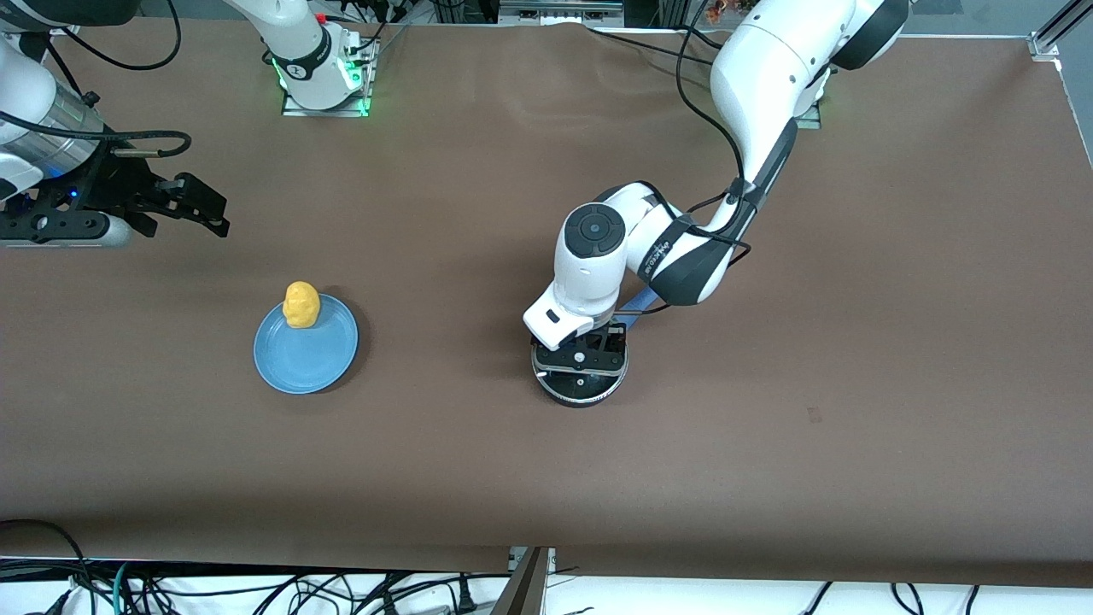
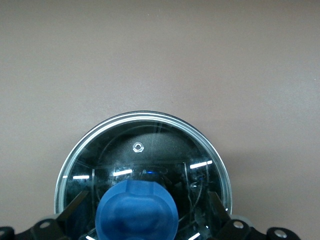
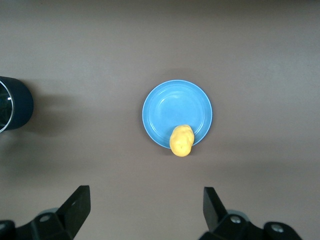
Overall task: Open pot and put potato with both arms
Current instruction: 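Lower the left gripper and grasp the blue knob of the lid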
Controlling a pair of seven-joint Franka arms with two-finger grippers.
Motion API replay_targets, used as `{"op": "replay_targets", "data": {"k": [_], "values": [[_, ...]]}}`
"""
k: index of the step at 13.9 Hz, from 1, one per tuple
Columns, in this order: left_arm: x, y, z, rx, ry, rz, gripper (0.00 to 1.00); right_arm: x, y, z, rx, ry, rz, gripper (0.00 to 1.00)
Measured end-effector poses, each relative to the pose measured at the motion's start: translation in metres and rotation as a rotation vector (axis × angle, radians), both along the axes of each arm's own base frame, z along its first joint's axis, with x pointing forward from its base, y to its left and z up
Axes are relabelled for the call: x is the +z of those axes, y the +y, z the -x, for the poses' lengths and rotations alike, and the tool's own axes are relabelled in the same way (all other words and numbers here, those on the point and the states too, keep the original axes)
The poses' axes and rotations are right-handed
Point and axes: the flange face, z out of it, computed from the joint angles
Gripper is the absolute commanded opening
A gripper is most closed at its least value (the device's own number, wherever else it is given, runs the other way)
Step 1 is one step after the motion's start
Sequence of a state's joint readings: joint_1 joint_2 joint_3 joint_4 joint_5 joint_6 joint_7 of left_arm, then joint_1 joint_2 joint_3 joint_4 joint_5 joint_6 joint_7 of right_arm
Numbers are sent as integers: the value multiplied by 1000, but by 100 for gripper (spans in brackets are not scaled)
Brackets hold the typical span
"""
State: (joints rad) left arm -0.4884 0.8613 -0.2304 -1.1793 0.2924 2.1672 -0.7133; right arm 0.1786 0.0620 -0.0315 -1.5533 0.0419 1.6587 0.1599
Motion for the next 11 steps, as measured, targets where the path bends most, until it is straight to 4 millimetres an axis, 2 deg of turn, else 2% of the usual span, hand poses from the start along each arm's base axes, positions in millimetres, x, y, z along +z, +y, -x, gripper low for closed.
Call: {"op": "replay_targets", "data": {"k": [8, 11], "values": [[-12, 4, 3, -18, 16, -21, 99, -6, -4, -4, -9, 10, 2, 100], [-12, 4, 3, -18, 16, -21, 77, -6, -4, -4, -9, 10, 2, 100]]}}
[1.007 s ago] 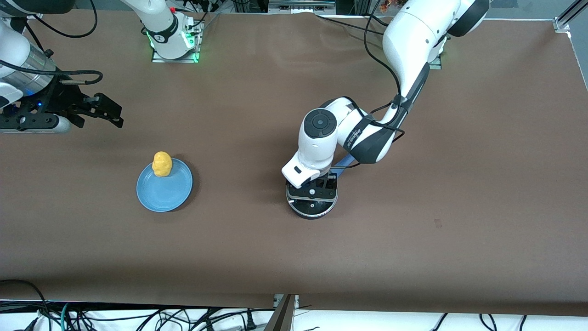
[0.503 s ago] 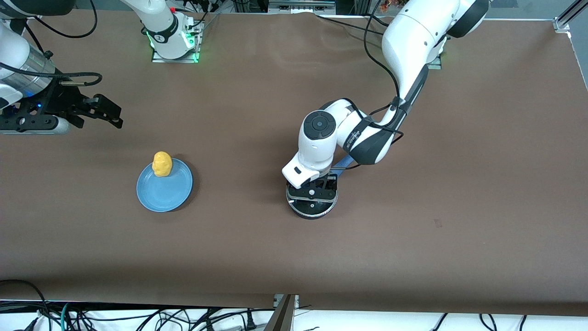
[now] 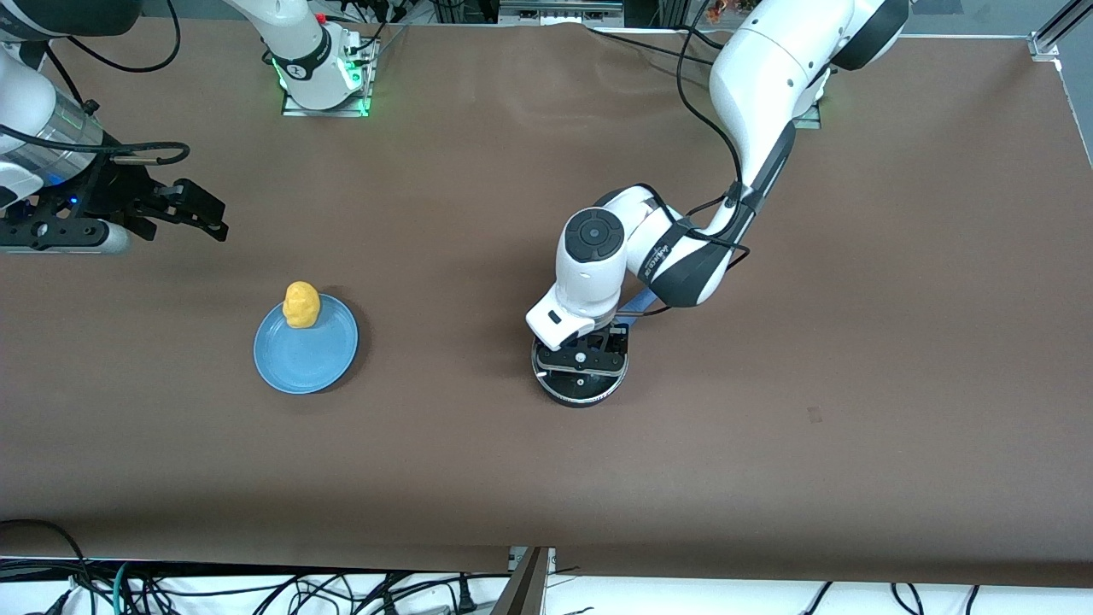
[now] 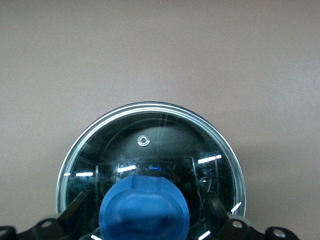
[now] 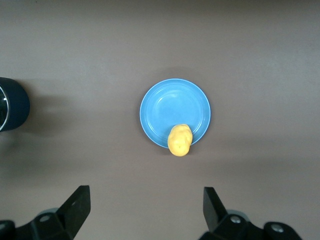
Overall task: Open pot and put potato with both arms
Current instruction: 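Lower the left gripper and grasp the blue knob of the lid, then lift the lid with the left gripper while the right gripper reaches the potato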
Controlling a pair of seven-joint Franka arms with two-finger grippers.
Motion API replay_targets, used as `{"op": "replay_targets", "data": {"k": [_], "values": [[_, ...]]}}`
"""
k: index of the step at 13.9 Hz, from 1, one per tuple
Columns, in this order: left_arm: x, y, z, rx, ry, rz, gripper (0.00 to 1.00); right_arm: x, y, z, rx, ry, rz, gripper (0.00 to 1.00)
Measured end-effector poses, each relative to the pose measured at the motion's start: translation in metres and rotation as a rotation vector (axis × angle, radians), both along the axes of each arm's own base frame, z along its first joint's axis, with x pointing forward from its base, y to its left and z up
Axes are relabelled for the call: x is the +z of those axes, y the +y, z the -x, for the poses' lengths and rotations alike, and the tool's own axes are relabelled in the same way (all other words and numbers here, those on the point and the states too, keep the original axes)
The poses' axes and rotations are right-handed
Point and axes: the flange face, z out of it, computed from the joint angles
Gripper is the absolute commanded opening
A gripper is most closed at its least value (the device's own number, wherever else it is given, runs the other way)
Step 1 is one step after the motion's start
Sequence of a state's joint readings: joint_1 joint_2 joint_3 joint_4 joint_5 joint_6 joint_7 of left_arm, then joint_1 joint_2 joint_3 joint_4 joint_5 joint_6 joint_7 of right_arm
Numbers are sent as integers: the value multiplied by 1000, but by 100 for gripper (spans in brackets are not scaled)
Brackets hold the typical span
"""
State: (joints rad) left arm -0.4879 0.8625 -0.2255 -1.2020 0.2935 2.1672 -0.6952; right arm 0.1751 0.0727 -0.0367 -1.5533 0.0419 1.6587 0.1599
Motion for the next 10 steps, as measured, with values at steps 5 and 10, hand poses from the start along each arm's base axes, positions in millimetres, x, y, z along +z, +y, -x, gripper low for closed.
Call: {"op": "replay_targets", "data": {"k": [5, 10], "values": [[1, 1, -1, 2, -1, 0, 69, 0, 1, 0, 2, 0, 0, 100], [3, 3, -2, 4, 0, -2, 65, -48, 4, -19, 5, 72, 27, 100]]}}
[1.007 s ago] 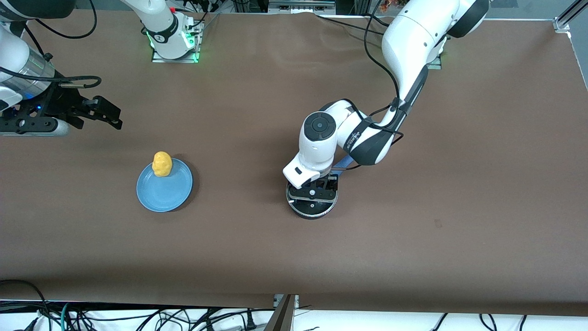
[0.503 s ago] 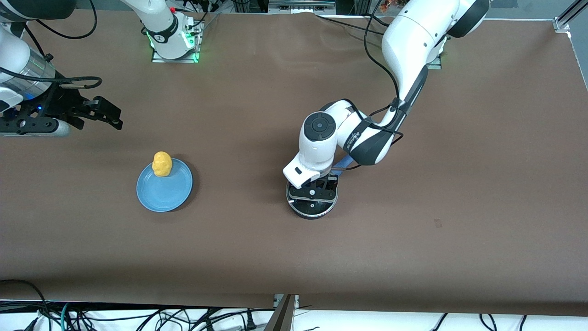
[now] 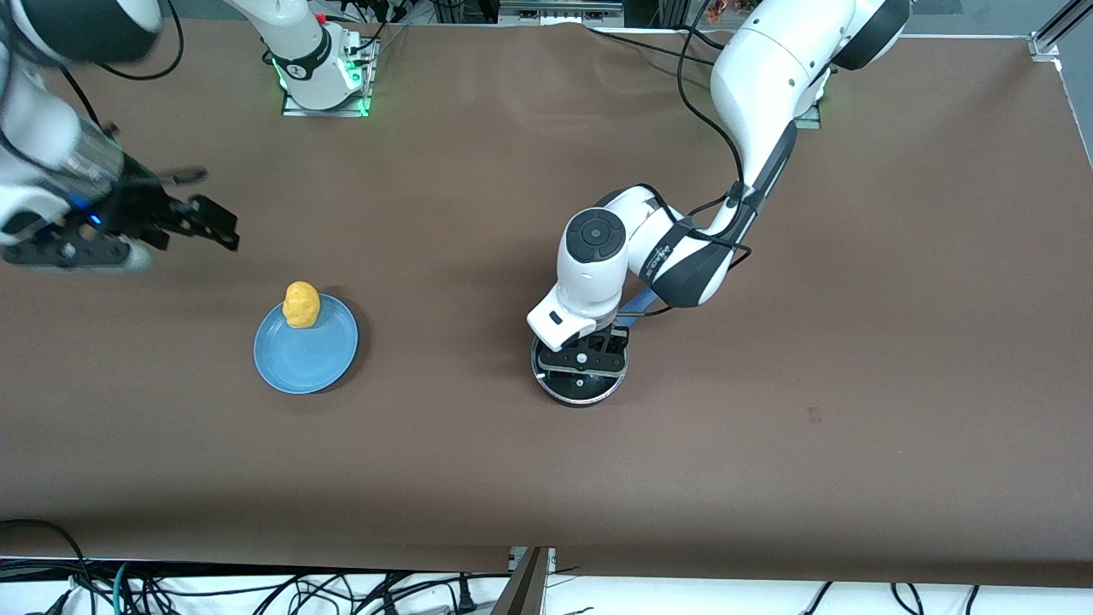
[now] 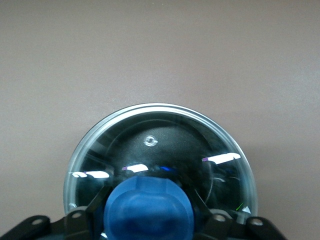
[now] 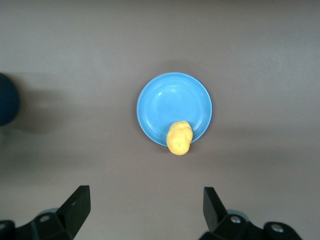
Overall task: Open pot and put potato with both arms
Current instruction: 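Lift the lid with the left gripper while the right gripper reaches the potato, then set the lid down with the left gripper while the right gripper grasps the potato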
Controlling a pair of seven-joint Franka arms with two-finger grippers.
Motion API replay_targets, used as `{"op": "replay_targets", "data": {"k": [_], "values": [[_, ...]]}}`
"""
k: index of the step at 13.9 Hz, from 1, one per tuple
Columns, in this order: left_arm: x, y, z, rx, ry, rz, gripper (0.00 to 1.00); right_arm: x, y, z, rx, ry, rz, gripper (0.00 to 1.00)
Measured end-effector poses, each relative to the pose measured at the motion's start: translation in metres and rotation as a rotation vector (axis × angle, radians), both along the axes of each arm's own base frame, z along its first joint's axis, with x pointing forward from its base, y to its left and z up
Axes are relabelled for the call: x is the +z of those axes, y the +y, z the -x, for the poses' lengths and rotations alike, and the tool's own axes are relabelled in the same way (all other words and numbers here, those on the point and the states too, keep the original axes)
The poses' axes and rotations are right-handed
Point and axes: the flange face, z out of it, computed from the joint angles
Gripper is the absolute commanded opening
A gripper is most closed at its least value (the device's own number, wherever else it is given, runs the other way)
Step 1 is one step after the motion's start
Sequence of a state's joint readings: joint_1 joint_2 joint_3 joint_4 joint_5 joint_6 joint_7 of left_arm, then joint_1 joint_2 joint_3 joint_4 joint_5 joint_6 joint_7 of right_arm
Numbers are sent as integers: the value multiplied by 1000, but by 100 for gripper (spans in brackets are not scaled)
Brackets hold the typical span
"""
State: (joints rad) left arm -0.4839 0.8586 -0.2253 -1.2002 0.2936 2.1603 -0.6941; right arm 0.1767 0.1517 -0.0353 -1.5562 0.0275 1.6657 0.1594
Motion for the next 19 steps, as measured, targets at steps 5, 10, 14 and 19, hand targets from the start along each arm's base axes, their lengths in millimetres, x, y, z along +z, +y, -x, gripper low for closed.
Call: {"op": "replay_targets", "data": {"k": [5, 10, 14, 19], "values": [[28, 9, -4, 15, -3, -13, 65, -104, -6, -28, -12, 162, 45, 100], [67, 69, -33, -62, 5, -14, 65, -218, -24, -17, -35, 237, 66, 100], [70, 180, -57, -217, 53, -76, 62, -268, -30, 4, -40, 239, 68, 99], [45, 289, -41, -143, 179, -64, 62, -304, -32, 2, -43, 209, 68, 99]]}}
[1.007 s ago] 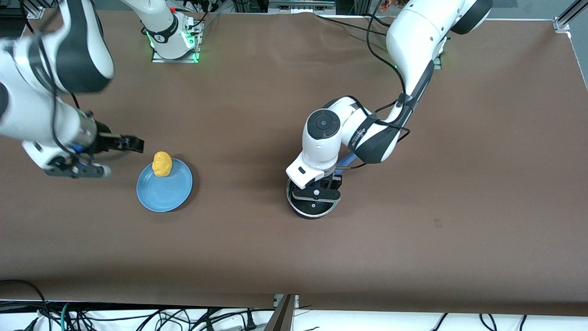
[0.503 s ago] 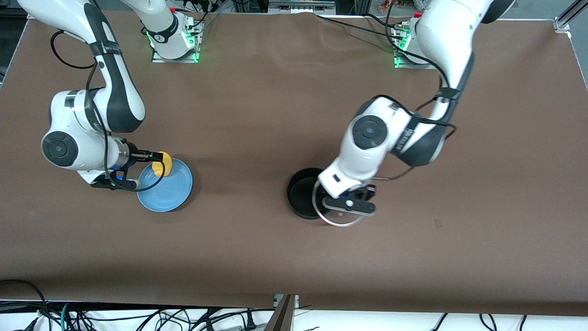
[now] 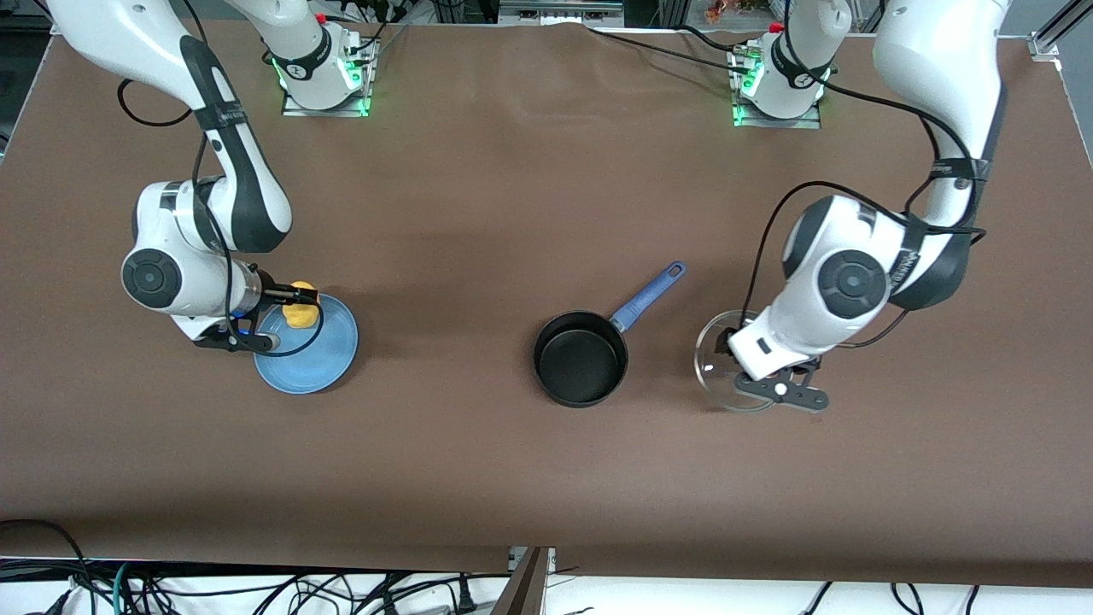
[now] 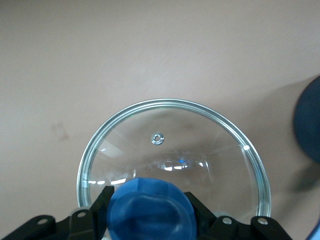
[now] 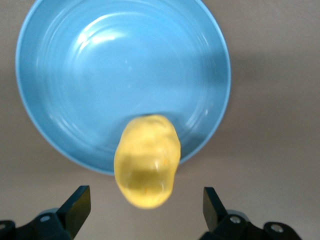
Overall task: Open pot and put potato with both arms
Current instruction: 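Set the lid down with the left gripper while the right gripper grasps the potato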
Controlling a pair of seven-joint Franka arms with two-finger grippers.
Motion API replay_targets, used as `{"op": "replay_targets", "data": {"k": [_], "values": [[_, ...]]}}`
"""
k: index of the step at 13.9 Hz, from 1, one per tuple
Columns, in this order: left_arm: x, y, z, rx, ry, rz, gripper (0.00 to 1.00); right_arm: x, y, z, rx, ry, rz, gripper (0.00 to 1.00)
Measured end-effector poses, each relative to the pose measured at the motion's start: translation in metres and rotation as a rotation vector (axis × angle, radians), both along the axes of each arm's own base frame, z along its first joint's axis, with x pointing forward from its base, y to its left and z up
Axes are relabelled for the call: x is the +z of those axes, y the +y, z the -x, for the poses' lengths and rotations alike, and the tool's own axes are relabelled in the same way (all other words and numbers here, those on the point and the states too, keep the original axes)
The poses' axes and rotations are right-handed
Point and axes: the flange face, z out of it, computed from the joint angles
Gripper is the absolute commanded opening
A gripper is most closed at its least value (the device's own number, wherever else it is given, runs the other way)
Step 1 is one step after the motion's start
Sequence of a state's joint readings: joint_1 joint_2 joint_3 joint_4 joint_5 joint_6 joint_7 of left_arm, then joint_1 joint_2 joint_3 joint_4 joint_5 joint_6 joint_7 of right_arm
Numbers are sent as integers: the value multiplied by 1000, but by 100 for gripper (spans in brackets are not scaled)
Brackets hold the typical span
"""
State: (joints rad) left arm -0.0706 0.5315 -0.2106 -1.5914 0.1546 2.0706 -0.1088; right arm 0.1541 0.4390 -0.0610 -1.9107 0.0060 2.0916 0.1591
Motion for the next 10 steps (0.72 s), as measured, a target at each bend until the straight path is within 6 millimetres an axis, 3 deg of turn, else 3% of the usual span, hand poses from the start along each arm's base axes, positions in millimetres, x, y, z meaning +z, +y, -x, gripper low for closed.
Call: {"op": "replay_targets", "data": {"k": [2, 4, 5, 7, 9, 10], "values": [[-15, 38, 6, -13, 19, -9, 62, -22, 0, 0, 1, 5, 3, 98], [-27, 75, 10, -58, 19, -25, 63, -36, 1, 1, 3, 16, 5, 87], [-34, 92, 12, -83, 15, -32, 63, -38, 1, 1, 4, 19, 5, 74], [-49, 123, 19, -128, -5, -45, 63, -39, 1, 1, 4, 21, 5, 38], [-72, 155, 32, -165, -38, -59, 63, -37, 2, 0, 5, 19, 5, 23], [-86, 170, 41, -168, -45, -65, 63, -33, 4, -2, 7, 18, 4, 22]]}}
